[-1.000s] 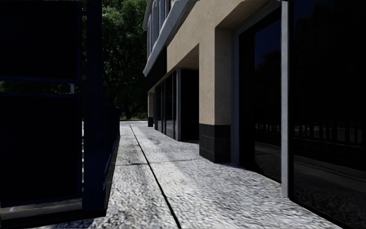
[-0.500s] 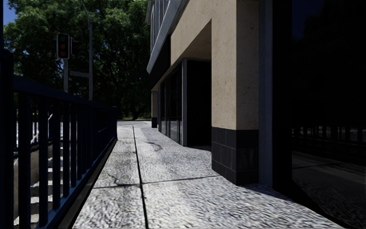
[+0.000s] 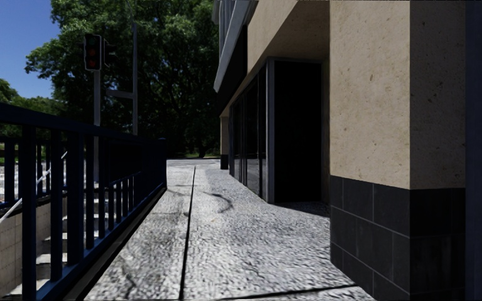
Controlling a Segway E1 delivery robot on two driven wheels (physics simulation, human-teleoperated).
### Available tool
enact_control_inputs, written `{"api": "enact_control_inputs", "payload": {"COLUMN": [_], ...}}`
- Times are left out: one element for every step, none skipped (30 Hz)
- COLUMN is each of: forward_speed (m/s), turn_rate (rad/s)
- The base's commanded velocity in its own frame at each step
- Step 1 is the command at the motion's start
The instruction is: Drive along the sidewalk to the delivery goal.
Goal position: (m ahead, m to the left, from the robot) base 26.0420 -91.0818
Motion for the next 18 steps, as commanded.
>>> {"api": "enact_control_inputs", "payload": {"forward_speed": [1.80,1.80,1.80,1.80,1.80,1.80,1.80,1.80,1.80,1.80,1.80,1.80,1.80,1.80,1.80,1.80,1.80,1.80], "turn_rate": [0.34,0.34,0.34,0.34,0.34,0.34,0.34,0.34,0.34,0.34,0.34,0.34,0.34,0.34,0.34,0.34,0.29,0.15]}}
